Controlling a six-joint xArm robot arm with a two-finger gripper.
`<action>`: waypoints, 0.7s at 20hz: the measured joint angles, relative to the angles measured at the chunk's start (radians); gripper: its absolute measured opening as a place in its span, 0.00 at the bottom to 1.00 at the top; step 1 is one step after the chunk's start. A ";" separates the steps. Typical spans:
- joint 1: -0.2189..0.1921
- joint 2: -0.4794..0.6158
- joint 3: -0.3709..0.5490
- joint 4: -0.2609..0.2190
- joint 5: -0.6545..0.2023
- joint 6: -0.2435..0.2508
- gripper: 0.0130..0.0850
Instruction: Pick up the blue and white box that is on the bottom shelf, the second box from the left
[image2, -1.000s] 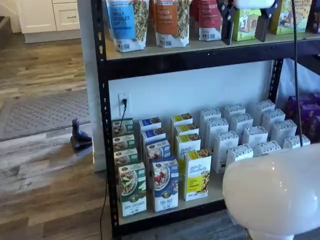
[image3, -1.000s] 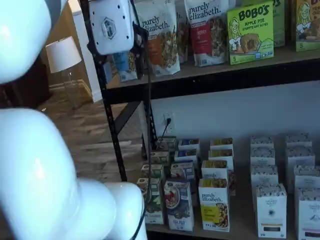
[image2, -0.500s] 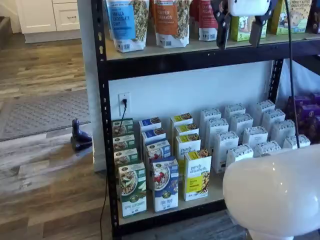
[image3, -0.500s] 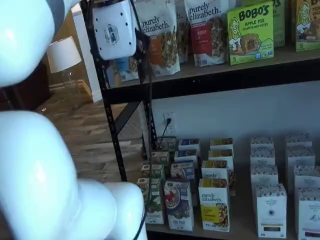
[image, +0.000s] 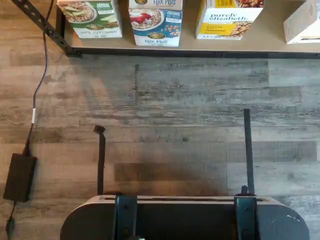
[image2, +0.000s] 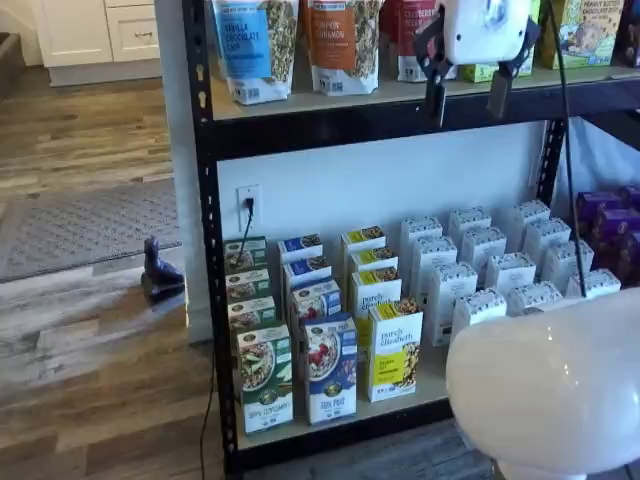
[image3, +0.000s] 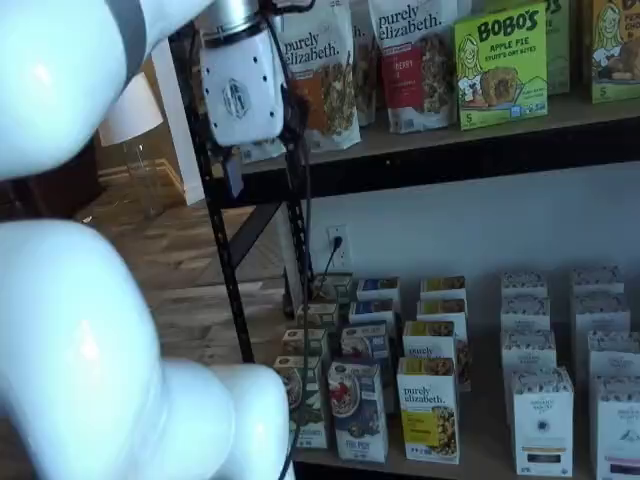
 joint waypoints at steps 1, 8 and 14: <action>-0.001 0.000 0.012 -0.001 -0.010 -0.001 1.00; -0.005 -0.018 0.130 -0.007 -0.126 -0.006 1.00; 0.016 -0.010 0.231 -0.044 -0.219 0.014 1.00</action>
